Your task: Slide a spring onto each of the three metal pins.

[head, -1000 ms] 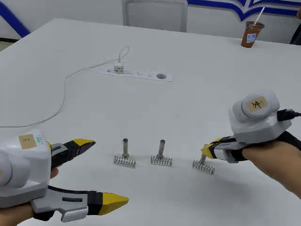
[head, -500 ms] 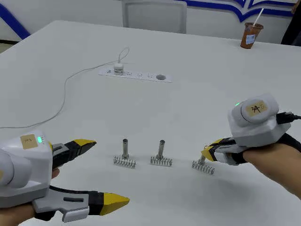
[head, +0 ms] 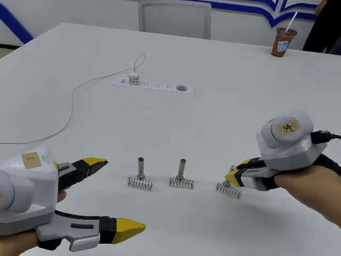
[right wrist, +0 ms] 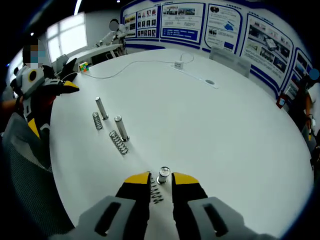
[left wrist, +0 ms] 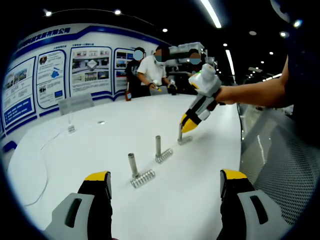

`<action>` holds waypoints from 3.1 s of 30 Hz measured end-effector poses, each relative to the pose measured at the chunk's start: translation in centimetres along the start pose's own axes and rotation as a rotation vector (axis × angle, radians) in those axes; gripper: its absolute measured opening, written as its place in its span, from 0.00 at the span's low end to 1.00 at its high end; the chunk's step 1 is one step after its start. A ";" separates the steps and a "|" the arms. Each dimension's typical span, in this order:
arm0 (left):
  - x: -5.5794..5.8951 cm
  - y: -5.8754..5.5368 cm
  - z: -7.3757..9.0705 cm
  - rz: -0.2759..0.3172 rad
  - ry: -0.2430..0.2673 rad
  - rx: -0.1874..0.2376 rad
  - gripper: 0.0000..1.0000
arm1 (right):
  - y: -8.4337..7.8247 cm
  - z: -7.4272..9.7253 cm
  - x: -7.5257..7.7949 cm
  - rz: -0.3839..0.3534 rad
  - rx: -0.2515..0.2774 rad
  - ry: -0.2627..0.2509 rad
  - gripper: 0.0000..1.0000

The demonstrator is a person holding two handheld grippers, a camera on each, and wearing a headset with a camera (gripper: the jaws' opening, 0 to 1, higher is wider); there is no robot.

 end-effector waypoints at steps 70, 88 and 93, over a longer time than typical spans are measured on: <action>0.1 -0.5 -0.2 0.019 0.005 -0.031 0.91 | -3.7 0.1 -0.8 0.157 -0.052 0.132 0.12; 0.1 -0.6 0.0 0.022 0.000 -0.015 0.91 | -1.9 1.6 -1.0 0.174 -0.069 0.124 0.12; 0.1 -0.6 0.1 0.022 0.000 -0.015 0.91 | -1.7 2.0 -1.1 0.178 -0.085 0.131 0.12</action>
Point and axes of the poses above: the centre of the closed fingertips' face, and the gripper's own axes: z roughly backward along the fingers, x roughly to its right, y roughly out of its top, the point moved 3 cm from there along z, roughly backward along the fingers, and after that the axes turned 5 degrees about x, right-handed, at the moved point
